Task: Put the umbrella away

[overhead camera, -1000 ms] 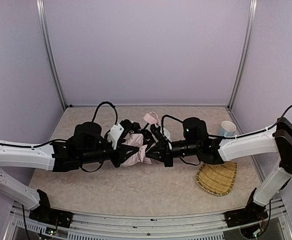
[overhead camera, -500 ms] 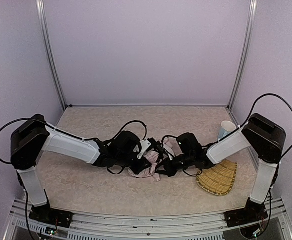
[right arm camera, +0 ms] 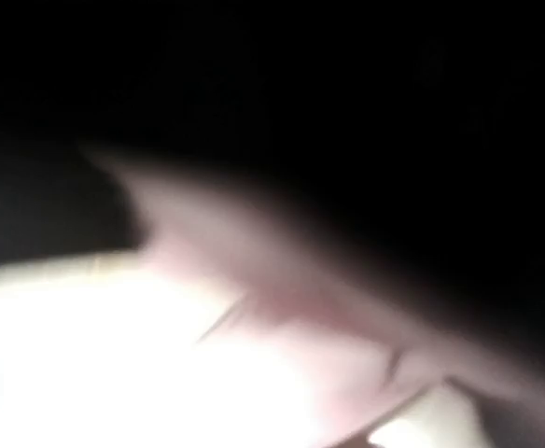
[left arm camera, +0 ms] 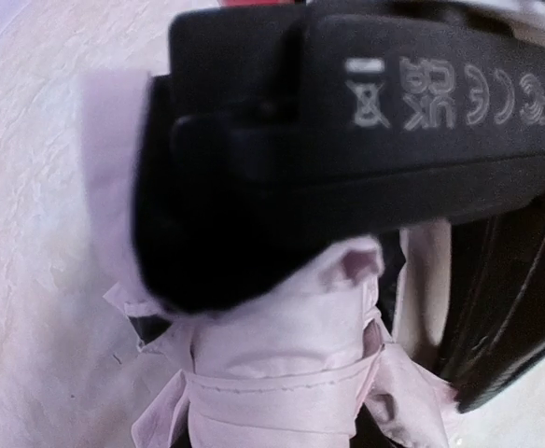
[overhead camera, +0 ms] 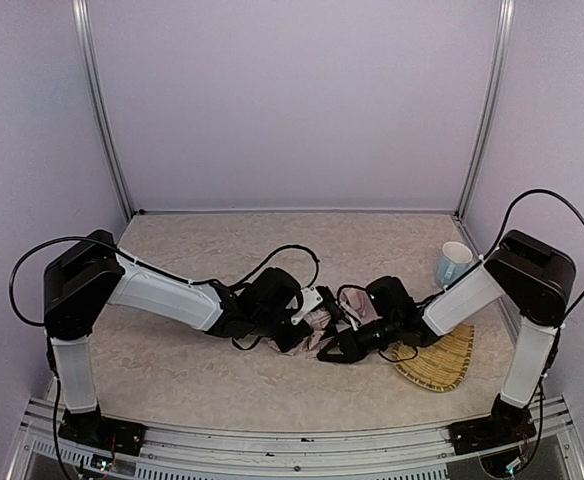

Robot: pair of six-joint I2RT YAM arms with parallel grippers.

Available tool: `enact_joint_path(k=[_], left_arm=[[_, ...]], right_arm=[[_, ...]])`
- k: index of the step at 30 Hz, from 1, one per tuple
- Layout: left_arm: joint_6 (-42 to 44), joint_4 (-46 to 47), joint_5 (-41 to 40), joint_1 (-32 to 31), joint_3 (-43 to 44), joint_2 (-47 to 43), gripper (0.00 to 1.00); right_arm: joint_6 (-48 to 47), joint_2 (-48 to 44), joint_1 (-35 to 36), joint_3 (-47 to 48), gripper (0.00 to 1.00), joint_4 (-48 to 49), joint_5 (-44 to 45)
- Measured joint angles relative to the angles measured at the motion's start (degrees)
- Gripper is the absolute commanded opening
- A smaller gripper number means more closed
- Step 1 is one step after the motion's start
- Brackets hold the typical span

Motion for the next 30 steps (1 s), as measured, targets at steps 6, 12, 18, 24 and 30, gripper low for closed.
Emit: enact_joint_path(k=[6, 12, 18, 24, 30], left_arm=[[7.3, 0.8, 0.3, 0.4, -0.2, 0.6, 0.0], [11.7, 2.3, 3.9, 2.3, -0.2, 1.1, 0.0], [15.0, 0.9, 11.9, 7.3, 3.3, 3.2, 0.0], [19.6, -3.7, 18.8, 9.1, 6.5, 4.5, 0.0], [24.0, -5.7, 22.5, 9.6, 7.2, 4.7, 0.0]], right_arm=[[1.1, -4.4, 0.2, -3.1, 0.21, -4.5, -2.7], [-0.2, -13.4, 1.0, -4.3, 0.23, -12.7, -0.7], [-11.1, -22.6, 3.5, -0.6, 0.31, -19.5, 5.3], [-26.6, -24.2, 2.0, 10.5, 0.38, -27.6, 8.0], [-31.6, -25.3, -14.8, 17.5, 0.66, -30.6, -1.4]])
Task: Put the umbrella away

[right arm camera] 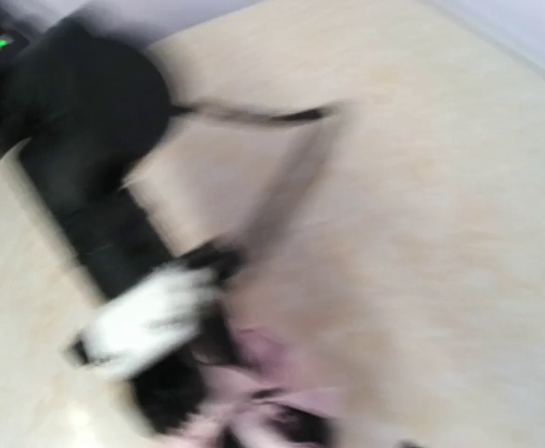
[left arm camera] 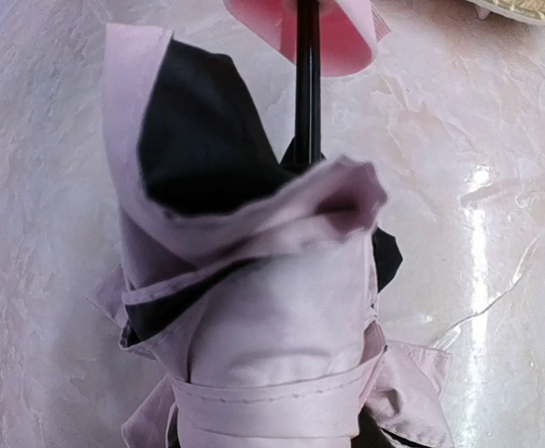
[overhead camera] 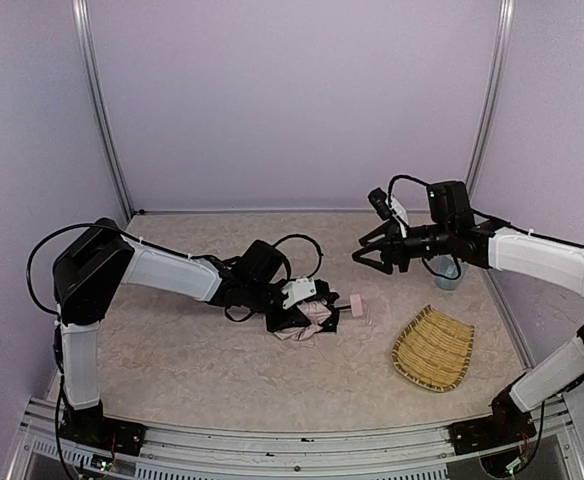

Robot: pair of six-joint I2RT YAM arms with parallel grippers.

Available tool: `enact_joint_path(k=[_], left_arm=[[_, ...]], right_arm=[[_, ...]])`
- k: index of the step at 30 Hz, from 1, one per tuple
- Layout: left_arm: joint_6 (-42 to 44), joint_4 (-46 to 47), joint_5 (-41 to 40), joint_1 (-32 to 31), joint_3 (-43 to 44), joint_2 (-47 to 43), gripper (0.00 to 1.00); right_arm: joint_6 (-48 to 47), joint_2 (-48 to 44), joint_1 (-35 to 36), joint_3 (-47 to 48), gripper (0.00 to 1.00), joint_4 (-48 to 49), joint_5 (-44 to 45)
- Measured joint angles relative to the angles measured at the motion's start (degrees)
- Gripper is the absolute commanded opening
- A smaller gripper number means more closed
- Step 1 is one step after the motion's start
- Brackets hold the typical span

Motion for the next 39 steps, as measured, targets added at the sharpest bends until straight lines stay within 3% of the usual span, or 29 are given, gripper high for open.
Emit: enact_joint_path(k=[4, 5, 13, 21, 30, 36, 39], left_arm=[[2.9, -0.7, 1.5, 0.0, 0.0, 0.0, 0.02], [3.6, -1.0, 1.8, 0.1, 0.2, 0.0, 0.03], [7.2, -4.5, 3.8, 0.2, 2.0, 0.5, 0.07], [8.0, -4.9, 4.1, 0.2, 2.1, 0.6, 0.09], [8.3, -5.2, 4.6, 0.3, 2.2, 0.6, 0.1], [8.1, -5.7, 4.4, 0.8, 2.3, 0.6, 0.13], [7.1, -5.6, 3.4, 0.9, 2.3, 0.6, 0.22]], right_arm=[[-4.2, 5.4, -4.5, 6.5, 0.88, -3.4, -1.9], [-6.8, 7.7, -4.3, 7.2, 0.89, -3.8, -2.5], [-15.6, 15.9, 0.5, -1.7, 0.89, 0.9, -6.5], [-18.3, 24.8, 5.5, -3.0, 0.87, 11.9, -7.5], [-17.9, 29.8, 6.1, -2.1, 0.7, 18.9, -8.9], [-15.4, 32.0, 6.3, -2.1, 0.37, 24.0, -9.9], [-12.9, 32.4, 6.3, -2.1, 0.13, 25.0, -9.5]])
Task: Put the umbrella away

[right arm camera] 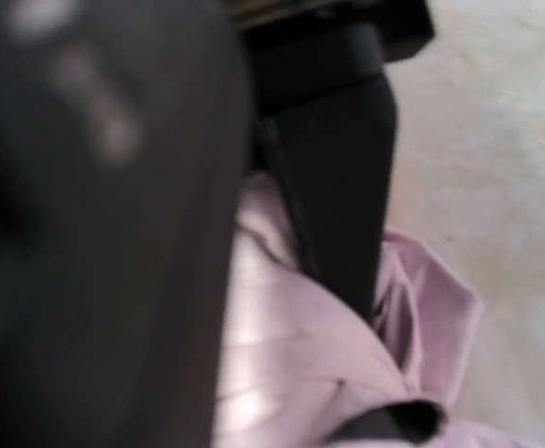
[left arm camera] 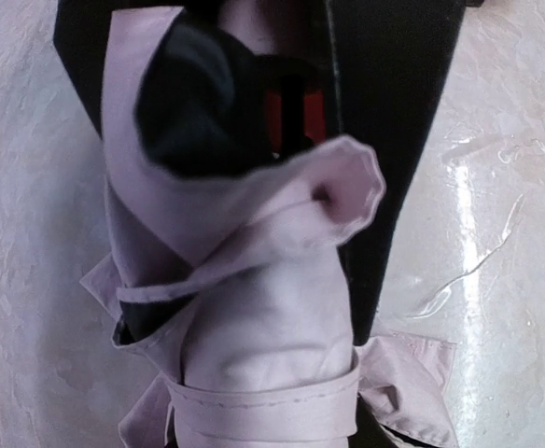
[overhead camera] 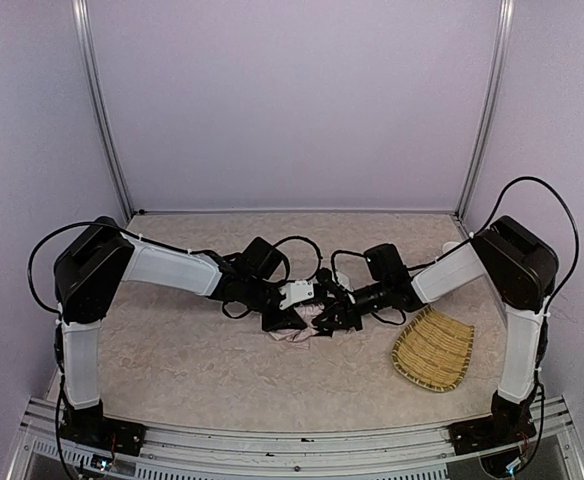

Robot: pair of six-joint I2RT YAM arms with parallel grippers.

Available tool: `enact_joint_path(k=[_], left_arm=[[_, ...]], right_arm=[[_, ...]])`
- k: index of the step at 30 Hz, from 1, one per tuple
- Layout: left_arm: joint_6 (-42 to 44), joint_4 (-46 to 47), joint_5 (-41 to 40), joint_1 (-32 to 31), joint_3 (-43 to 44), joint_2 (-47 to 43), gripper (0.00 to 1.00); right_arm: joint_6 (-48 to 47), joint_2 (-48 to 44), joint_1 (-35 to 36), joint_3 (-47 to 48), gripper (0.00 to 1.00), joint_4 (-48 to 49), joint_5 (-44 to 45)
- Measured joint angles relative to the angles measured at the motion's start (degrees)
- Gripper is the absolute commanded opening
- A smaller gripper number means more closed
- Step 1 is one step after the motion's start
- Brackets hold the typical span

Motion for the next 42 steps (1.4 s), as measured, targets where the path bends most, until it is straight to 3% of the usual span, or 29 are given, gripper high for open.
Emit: enact_joint_path(k=[6, 9, 13, 14, 15, 28, 32, 36, 42], left_arm=[[-1.5, 2.1, -0.5, 0.0, -1.3, -0.3, 0.46], [-1.8, 4.2, 0.1, 0.0, -2.8, -0.4, 0.58], [-2.8, 8.6, 1.3, 0.4, -6.6, -1.8, 0.65], [-2.9, 9.4, 1.7, 0.5, -7.4, -2.3, 0.75], [-3.1, 10.6, 2.2, 0.7, -8.6, -2.8, 0.77], [-6.3, 24.4, 6.1, 2.8, -25.6, -16.0, 0.79], [-6.0, 26.7, 6.8, 3.0, -27.1, -19.1, 0.8], [-3.6, 25.4, 3.4, 2.5, -25.5, -16.6, 0.79], [-0.6, 23.1, -2.2, 1.9, -20.1, -9.0, 0.7]], right_arm=[[0.3, 0.0, 0.2, -0.4, 0.01, 1.1, 1.0], [-1.0, 0.0, 0.5, -0.9, 0.0, 1.2, 1.4], [-2.6, -0.1, 0.9, -1.5, 0.0, 2.0, 2.0], [-2.9, -0.2, 1.1, -1.7, 0.0, 2.2, 2.2], [-3.1, -0.2, 1.3, -1.9, 0.0, 2.5, 2.4], [1.6, -0.3, 0.8, -0.2, 0.0, -0.5, 0.6], [4.8, 0.0, -0.3, 0.9, 0.0, -2.4, -0.6], [6.5, 0.0, -0.7, 1.0, 0.0, -3.0, -1.3], [7.6, 0.4, -0.9, 1.4, 0.0, -3.5, -2.5]])
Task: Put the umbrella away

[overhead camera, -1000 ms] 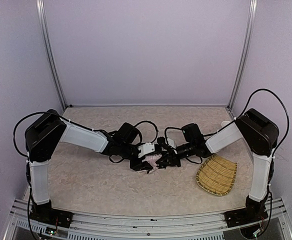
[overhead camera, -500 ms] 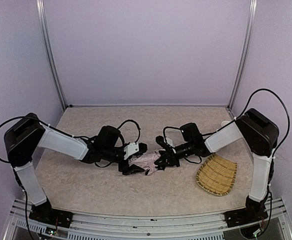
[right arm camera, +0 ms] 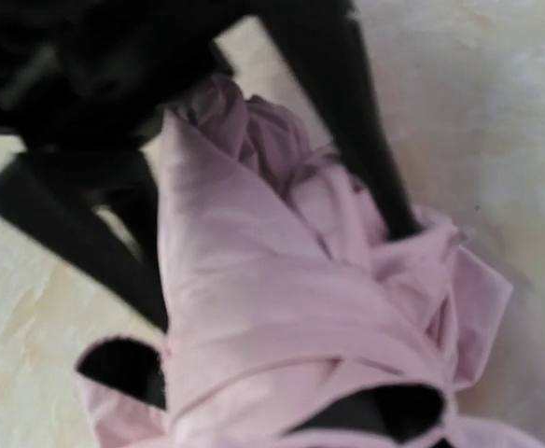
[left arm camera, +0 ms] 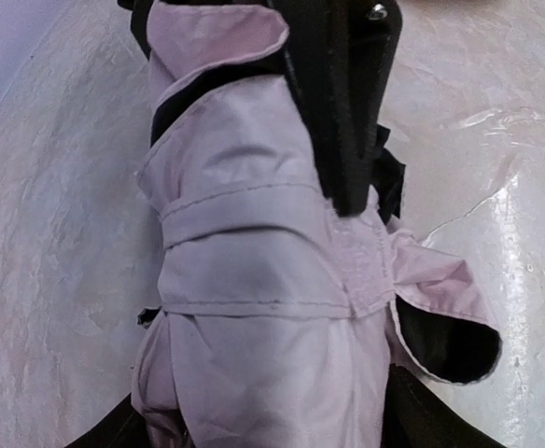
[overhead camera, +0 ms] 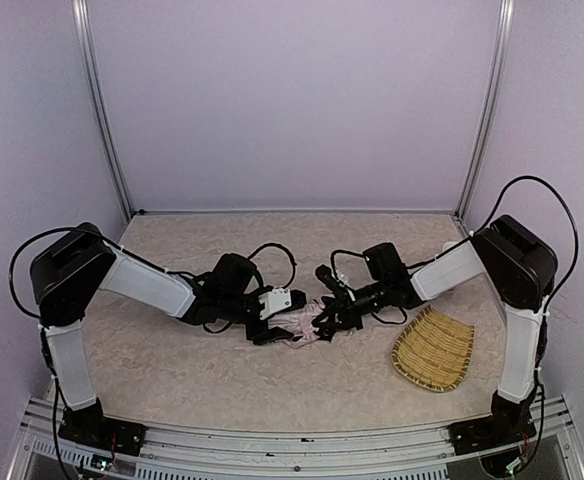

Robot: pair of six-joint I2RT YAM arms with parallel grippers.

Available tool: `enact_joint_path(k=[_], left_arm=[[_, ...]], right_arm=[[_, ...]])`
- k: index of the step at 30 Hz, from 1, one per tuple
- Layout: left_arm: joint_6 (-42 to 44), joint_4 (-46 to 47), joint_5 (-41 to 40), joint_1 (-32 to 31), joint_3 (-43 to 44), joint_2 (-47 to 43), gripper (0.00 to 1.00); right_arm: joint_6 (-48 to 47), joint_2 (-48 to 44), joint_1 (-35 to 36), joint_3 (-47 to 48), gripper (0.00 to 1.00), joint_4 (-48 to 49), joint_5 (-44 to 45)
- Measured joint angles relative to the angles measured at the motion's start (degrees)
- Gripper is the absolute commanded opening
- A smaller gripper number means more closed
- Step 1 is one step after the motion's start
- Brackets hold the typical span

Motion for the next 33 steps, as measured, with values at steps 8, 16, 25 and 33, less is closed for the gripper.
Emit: enact_joint_path(k=[8, 16, 25, 33], left_arm=[[2.3, -8.6, 1.4, 0.5, 7.4, 4.6, 0.22], [0.9, -15.9, 4.8, 1.3, 12.8, 6.7, 0.0], [-12.2, -15.0, 2.8, 1.4, 13.0, 6.8, 0.0], [-23.5, -13.2, 4.7, 2.6, 13.0, 7.6, 0.0]], right_arm=[[-3.1, 0.0, -0.7, 1.9, 0.0, -4.7, -0.6], [-4.3, 0.0, -1.8, 2.9, 0.37, -6.8, 0.2], [1.0, -6.4, -1.8, 1.2, 0.61, -8.0, 16.7], [12.8, -17.7, -2.6, -3.6, 0.46, -8.3, 31.3]])
